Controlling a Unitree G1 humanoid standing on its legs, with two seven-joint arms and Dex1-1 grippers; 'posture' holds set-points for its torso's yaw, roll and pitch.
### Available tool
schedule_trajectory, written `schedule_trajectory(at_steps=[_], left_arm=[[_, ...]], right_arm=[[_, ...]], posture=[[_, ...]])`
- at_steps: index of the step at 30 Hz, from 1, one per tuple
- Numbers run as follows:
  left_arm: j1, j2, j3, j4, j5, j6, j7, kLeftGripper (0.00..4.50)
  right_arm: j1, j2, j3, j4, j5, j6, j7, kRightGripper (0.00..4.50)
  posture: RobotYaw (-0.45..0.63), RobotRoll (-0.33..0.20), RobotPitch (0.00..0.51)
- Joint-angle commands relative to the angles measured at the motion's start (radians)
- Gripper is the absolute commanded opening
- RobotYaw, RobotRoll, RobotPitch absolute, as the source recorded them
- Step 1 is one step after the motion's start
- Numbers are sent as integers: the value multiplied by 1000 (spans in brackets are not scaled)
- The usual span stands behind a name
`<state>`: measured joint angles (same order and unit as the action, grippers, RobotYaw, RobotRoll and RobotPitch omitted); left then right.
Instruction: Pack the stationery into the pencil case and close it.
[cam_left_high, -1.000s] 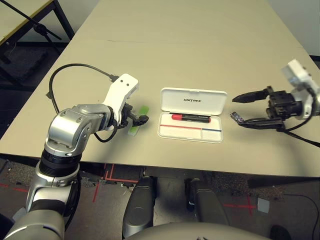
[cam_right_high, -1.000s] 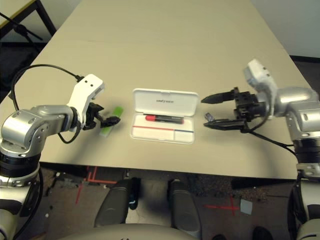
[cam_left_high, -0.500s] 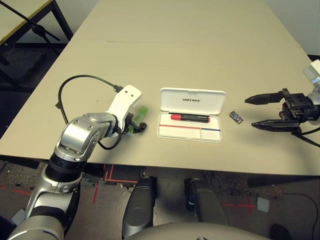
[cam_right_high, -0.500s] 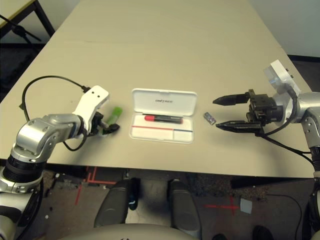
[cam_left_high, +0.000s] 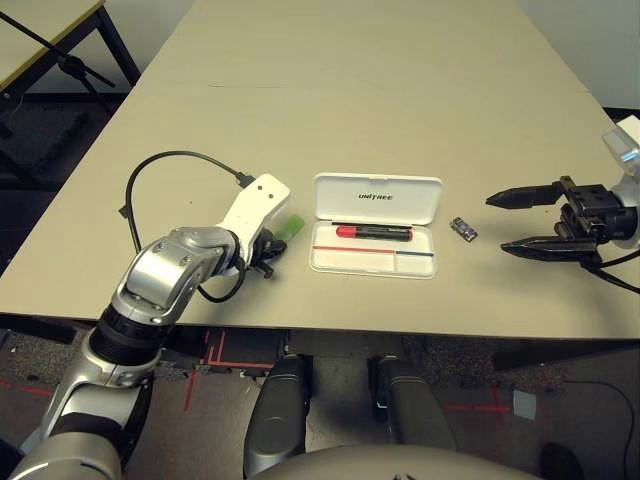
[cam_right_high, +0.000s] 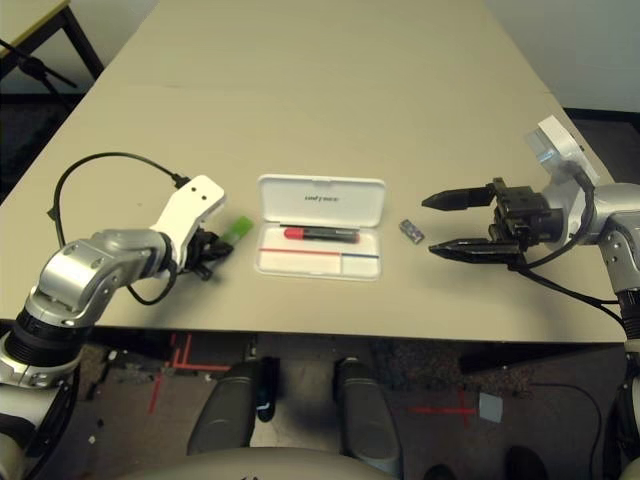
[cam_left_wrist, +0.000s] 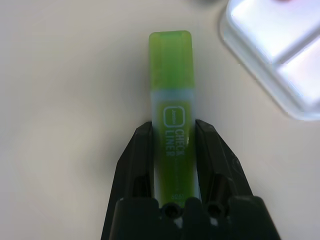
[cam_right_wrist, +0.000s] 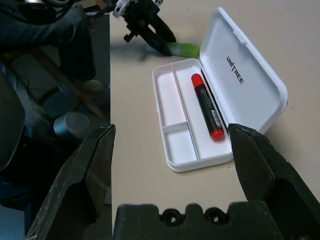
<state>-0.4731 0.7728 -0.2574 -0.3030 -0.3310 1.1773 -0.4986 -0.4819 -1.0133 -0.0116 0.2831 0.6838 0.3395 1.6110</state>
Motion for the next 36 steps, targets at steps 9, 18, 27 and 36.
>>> schedule_trajectory(at_steps=[9, 18, 27, 36], left_arm=[[-30, 262, -122, 35, 96, -442, -496, 1080], [-208, 184, -168, 79, 142, -561, -697, 1080], [-352, -28, -270, 145, 198, -586, -769, 1080], [-386, -191, -328, 197, 229, -590, -779, 1080]], right_arm=[[-9, 3, 22, 38, 3, -14, 3, 4500], [24, -8, -4, 24, 2, -28, 3, 4500], [85, -15, -64, -17, -1, -17, 3, 4500], [122, -6, -124, -51, -12, 3, 0, 4500]], posture=[[256, 0, 165], [219, 0, 161], [177, 0, 164], [141, 0, 169]])
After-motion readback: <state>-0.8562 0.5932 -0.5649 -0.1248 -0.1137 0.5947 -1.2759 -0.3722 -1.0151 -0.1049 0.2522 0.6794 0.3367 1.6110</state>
